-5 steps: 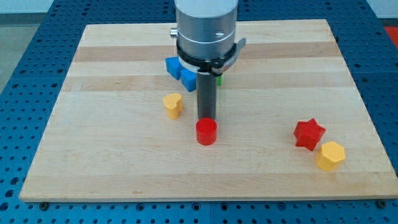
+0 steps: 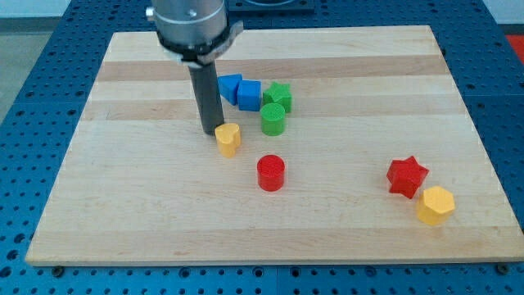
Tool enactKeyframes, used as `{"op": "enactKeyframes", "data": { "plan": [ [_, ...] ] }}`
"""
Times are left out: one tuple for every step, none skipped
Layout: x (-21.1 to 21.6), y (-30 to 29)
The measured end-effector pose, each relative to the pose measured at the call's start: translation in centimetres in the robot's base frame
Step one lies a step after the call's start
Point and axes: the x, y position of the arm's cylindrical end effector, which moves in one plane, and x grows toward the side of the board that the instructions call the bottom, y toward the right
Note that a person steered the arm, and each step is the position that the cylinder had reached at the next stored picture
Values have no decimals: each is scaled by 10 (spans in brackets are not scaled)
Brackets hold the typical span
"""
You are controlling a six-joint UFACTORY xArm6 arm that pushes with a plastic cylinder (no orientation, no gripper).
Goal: Move the yellow heart to the top left of the red star
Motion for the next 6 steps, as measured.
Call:
{"op": "enactKeyframes", "data": {
  "plan": [
    [26,10],
    [42,29],
    [44,62],
    [44,88],
    [44,107],
    [44,126]
  ]
}}
